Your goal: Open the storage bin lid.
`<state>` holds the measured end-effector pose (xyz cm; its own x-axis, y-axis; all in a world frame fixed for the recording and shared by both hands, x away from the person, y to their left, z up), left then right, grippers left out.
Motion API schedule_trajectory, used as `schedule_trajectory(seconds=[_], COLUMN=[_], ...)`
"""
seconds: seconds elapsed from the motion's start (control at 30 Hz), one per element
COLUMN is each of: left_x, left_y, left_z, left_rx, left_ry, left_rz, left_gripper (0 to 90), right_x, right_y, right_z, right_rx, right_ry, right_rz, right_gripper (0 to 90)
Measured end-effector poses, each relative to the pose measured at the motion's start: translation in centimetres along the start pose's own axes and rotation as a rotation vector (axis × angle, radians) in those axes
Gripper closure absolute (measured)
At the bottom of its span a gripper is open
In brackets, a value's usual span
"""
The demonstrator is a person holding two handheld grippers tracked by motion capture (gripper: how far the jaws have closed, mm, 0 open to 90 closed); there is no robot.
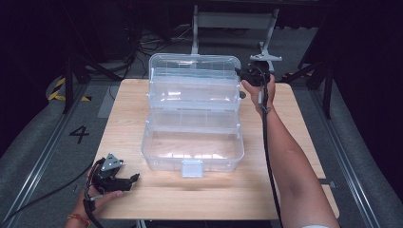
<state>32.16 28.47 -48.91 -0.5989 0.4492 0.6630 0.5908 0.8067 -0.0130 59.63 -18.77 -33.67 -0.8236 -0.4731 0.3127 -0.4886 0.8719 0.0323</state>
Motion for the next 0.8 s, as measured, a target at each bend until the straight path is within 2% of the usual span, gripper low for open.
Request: schedule_trajectory(seconds=[0.6, 0.67, 0.73, 0.77, 0.8], left_x=[0.0, 0.0, 0.0, 0.0, 0.1], left_y=[0.0, 0.0, 0.0, 0.0, 0.0], left_z=[0.0, 0.0, 0.0, 0.0, 0.0], left_rx=[-0.001, 0.000, 0.000, 0.001, -0.002], left_ry=[0.005, 0.003, 0.005, 0.006, 0.008], left_rz=[-0.001, -0.001, -0.001, -0.002, -0.001], left_gripper=[16.0, 16.0, 16.0, 16.0, 16.0], right_x=[-0.8, -1.0, -1.2, -1.1, -1.0], right_y=[-0.4, -0.4, -0.4, -0.5, -0.6], right_z=[0.7, 0.8, 1.0, 1.2, 1.3], right_rx=[-0.024, -0.002, -0.003, -0.009, -0.010], right_ry=[0.010, 0.041, 0.062, 0.051, 0.049], right_rz=[-0.009, -0.012, -0.013, -0.017, -0.032], right_gripper=[70.7, 68.3, 66.9, 75.3, 74.9])
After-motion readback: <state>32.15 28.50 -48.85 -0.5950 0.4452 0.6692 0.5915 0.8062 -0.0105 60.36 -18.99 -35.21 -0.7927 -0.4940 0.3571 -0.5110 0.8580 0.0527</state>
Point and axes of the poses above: each handheld gripper's, and its own axes: x roughly backward along the jaws, z roughly out of its underside, y roughly to its left, the point moved 1 cm from there along -x, roughly forward along the jaws, and after that the axes turned 5 degrees about -y, right-handed, at the moved point
